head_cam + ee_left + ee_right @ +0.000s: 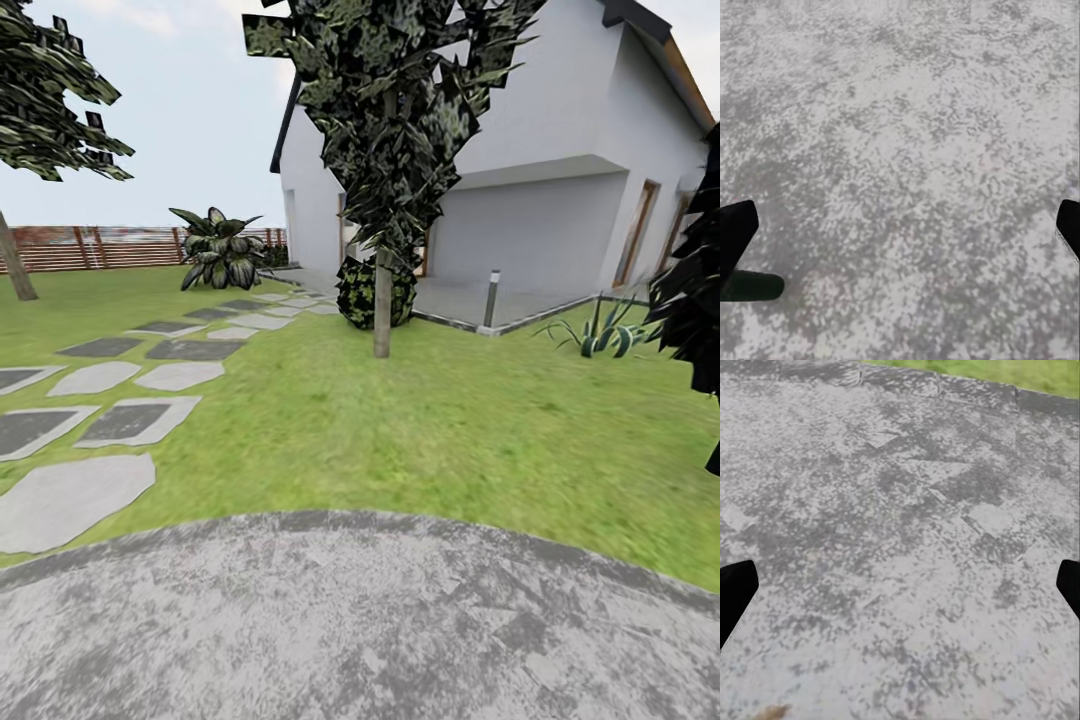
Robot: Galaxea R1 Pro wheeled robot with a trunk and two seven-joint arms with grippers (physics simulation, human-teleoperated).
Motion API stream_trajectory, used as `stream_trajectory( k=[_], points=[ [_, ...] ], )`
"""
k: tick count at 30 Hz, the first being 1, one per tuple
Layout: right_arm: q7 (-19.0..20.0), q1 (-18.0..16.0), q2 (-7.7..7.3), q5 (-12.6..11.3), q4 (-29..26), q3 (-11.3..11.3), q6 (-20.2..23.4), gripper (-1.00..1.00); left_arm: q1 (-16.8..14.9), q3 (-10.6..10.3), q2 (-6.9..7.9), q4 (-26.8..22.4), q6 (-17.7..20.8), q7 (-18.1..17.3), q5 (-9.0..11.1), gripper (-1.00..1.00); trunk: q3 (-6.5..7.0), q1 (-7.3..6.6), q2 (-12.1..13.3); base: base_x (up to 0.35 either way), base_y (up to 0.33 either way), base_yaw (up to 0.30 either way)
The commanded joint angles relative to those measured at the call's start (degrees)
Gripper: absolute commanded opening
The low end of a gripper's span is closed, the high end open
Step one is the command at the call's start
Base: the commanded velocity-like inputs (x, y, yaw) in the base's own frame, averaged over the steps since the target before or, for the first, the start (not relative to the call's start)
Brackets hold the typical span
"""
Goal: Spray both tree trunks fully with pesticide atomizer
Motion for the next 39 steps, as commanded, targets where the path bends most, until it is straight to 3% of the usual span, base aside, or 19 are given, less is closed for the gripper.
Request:
stream_trajectory(
  k=[1, 31, 39],
  points=[
    [0.01, -0.03, 0.01, 0.02, 0.04, -0.07, -0.18, 1.00, -0.03, 0.07, -0.01, 0.05, -0.20, 0.07, -0.03, 1.00, -0.06, 0.03, -0.02, 0.340, 0.000, 0.000],
    [0.10, -0.03, 0.01, 0.04, 0.12, 0.02, -0.18, 1.00, -0.02, 0.05, -0.08, 0.06, -0.20, 0.07, -0.03, 1.00, -0.06, 0.03, -0.02, 0.340, 0.000, 0.001],
    [0.09, -0.03, 0.01, 0.05, 0.13, 0.02, -0.18, 1.00, -0.02, 0.05, -0.08, 0.06, -0.20, 0.07, -0.03, 1.00, -0.06, 0.03, -0.02, 0.340, 0.000, 0.153]
  ],
)
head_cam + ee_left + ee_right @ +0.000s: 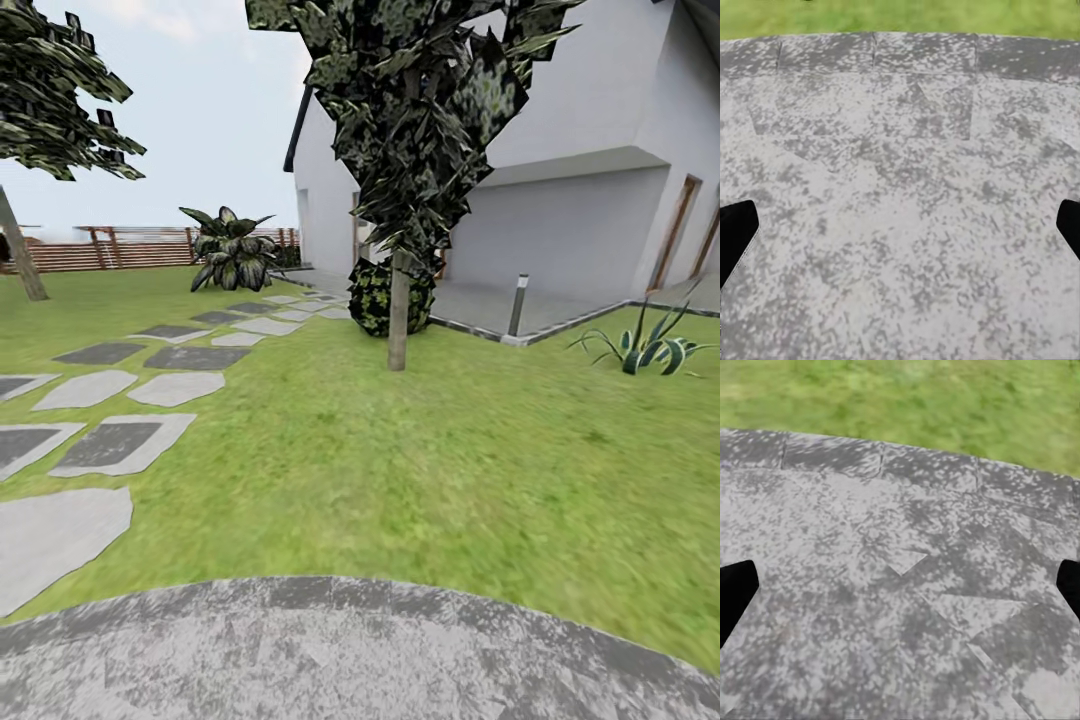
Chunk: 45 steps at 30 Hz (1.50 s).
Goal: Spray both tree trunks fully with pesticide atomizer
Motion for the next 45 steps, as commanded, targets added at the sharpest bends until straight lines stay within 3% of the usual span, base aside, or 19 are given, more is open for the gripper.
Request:
stream_trajectory(
  k=[1, 22, 45],
  points=[
    [0.02, -0.02, 0.01, 0.02, 0.02, -0.08, -0.17, 1.00, -0.05, 0.06, -0.01, 0.07, -0.20, 0.07, -0.03, 1.00, -0.06, 0.03, -0.02, 0.340, 0.000, 0.256],
    [0.03, -0.02, 0.01, 0.02, 0.02, 0.00, -0.17, 1.00, -0.07, 0.00, -0.01, 0.15, -0.20, 0.07, -0.03, 1.00, -0.06, 0.03, -0.02, 0.336, -0.049, 0.275],
    [0.03, -0.02, 0.18, 0.02, -0.06, 0.01, -0.17, 1.00, -0.14, 0.22, -0.01, 0.15, -0.20, 0.15, 0.12, 1.00, -0.29, 0.03, -0.02, 0.193, -0.229, 0.278]
  ],
)
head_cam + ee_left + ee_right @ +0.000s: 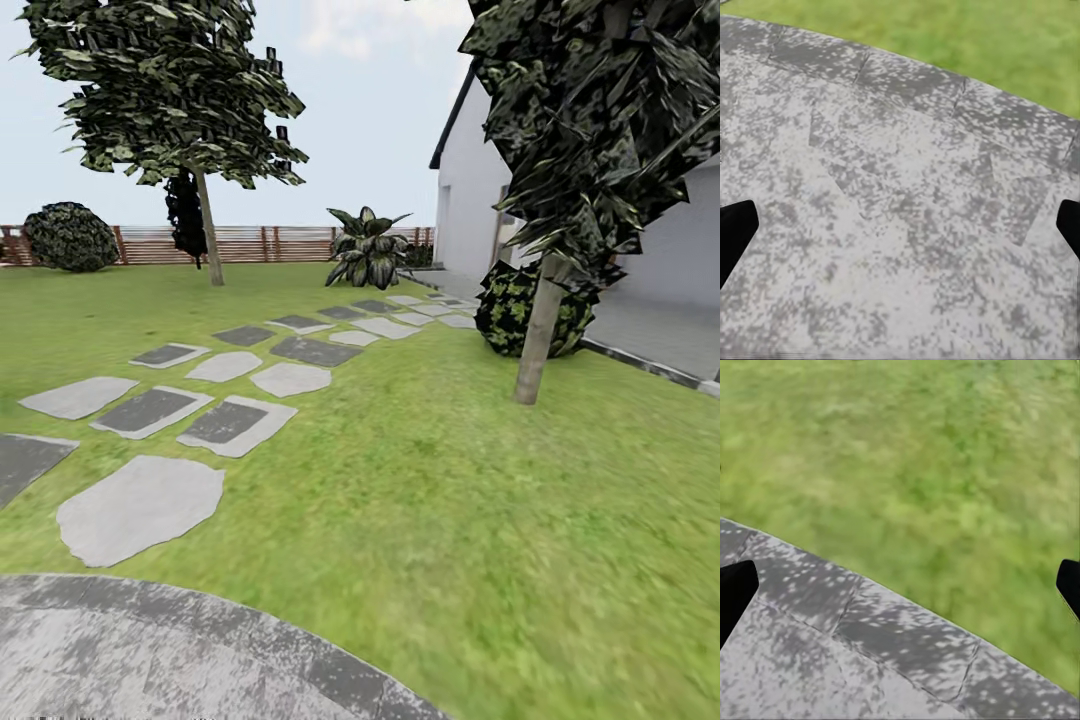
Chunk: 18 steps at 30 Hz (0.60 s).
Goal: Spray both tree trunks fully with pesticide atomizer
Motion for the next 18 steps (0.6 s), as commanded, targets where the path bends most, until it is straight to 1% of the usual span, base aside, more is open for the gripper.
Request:
stream_trajectory(
  k=[1, 6, 10, 18],
  points=[
    [0.02, -0.02, 0.01, 0.01, 0.04, -0.06, -0.17, 1.00, -0.05, 0.08, -0.01, 0.05, -0.19, 0.07, 0.00, 1.00, -0.10, 0.00, -0.02, 0.132, -0.268, 0.276],
    [0.00, -0.02, 0.09, 0.01, 0.04, -0.06, -0.17, 1.00, -0.05, 0.09, -0.01, 0.05, -0.19, 0.07, 0.03, 1.00, -0.35, 0.00, -0.02, 0.108, -0.268, 0.269],
    [0.00, -0.02, 0.10, 0.02, 0.04, -0.06, -0.17, 1.00, -0.05, 0.09, -0.01, 0.05, -0.19, 0.07, 0.17, 1.00, -0.55, 0.00, -0.02, 0.041, -0.234, 0.265],
    [0.02, -0.02, 0.10, 0.02, 0.04, -0.06, -0.17, 1.00, -0.05, 0.09, -0.01, 0.05, -0.25, 0.07, 0.19, 1.00, -0.97, 0.00, -0.02, 0.004, -0.032, 0.263]
  ],
)
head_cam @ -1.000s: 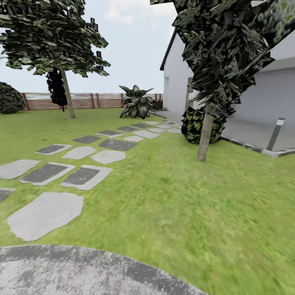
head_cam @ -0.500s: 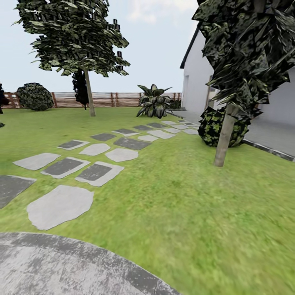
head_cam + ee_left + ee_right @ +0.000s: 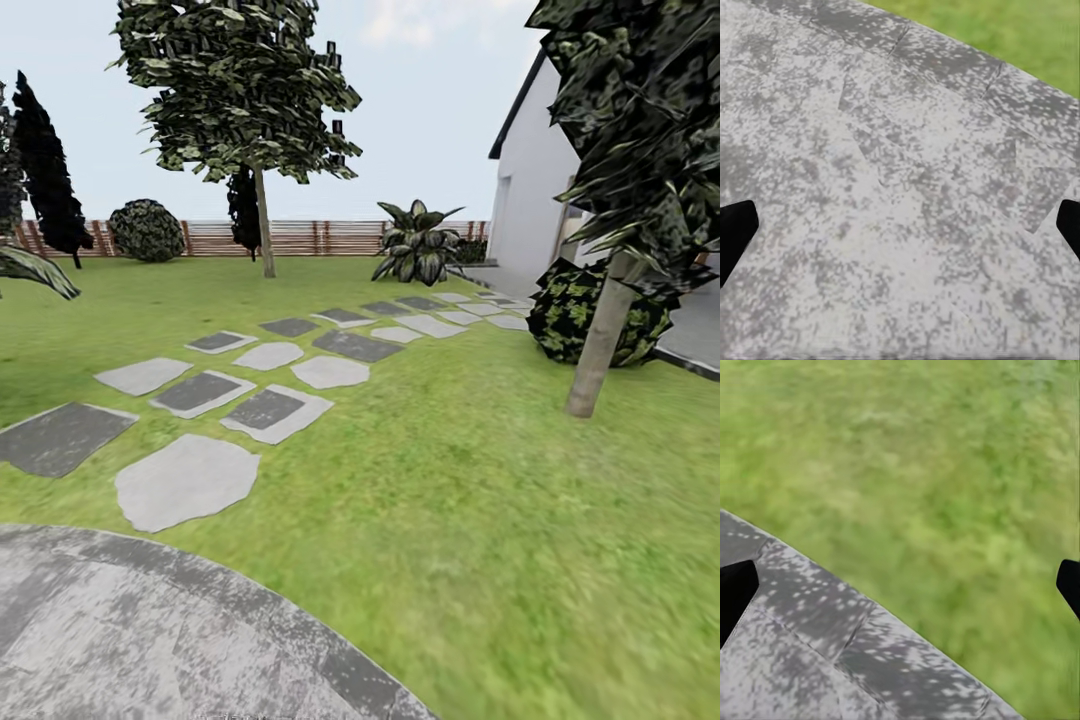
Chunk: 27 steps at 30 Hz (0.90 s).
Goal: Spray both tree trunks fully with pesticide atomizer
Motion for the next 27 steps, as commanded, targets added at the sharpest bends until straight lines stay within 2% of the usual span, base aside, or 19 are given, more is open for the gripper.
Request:
stream_trajectory(
  k=[1, 27],
  points=[
    [0.02, -0.02, 0.01, 0.03, 0.02, -0.08, -0.17, 1.00, -0.05, 0.05, -0.01, 0.07, -0.18, 0.07, 0.00, 1.00, -0.11, -0.01, -0.02, 0.000, -0.002, 0.261],
    [0.02, -0.02, 0.01, 0.02, 0.01, 0.01, -0.17, 1.00, -0.05, -0.04, -0.10, -0.01, -0.14, 0.07, -0.37, 1.00, -1.46, -0.01, -0.02, 0.003, -0.012, 0.255]
  ],
)
